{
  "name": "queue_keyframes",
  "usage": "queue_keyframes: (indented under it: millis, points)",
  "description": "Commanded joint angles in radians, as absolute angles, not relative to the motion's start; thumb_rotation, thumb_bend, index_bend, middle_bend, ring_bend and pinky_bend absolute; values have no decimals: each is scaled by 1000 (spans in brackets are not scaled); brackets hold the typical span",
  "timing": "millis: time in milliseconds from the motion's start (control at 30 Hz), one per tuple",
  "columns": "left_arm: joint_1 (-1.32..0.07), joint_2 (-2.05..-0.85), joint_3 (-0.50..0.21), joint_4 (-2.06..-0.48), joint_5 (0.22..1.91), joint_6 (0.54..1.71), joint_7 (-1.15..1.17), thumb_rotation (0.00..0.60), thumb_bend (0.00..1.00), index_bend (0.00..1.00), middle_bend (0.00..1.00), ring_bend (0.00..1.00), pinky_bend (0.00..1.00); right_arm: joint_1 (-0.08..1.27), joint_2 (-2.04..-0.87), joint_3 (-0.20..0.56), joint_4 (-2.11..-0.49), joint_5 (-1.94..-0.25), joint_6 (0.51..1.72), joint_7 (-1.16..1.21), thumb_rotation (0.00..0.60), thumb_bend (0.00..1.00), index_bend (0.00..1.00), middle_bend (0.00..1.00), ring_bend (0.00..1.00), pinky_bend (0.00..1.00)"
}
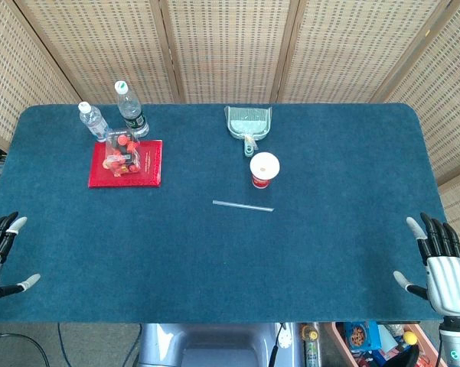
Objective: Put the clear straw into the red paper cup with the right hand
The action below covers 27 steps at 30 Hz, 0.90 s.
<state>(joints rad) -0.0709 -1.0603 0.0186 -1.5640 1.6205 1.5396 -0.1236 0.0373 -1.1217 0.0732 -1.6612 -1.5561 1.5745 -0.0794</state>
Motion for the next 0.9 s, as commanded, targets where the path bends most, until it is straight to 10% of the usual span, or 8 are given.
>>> queue_keyframes:
  millis: [33, 400, 900]
  points:
    - [-71, -1059, 16, -1561, 1620, 1543, -131, 600, 0, 0, 0, 0, 0, 41, -1118, 70, -1662, -1552, 1560, -66, 600, 0, 0, 0, 0, 0]
    - [-74, -1073, 10, -1551, 1621, 1547, -124, 600, 0, 0, 0, 0, 0, 145, -1178, 79, -1613, -1601, 1439, -103, 600, 0, 39, 0, 0, 0]
    - [-111, -1084, -17, -1544, 1546, 1461, -113, 600, 0, 0, 0, 0, 0, 531, -1310, 176, -1711, -1470, 913, -263, 600, 0, 168, 0, 0, 0]
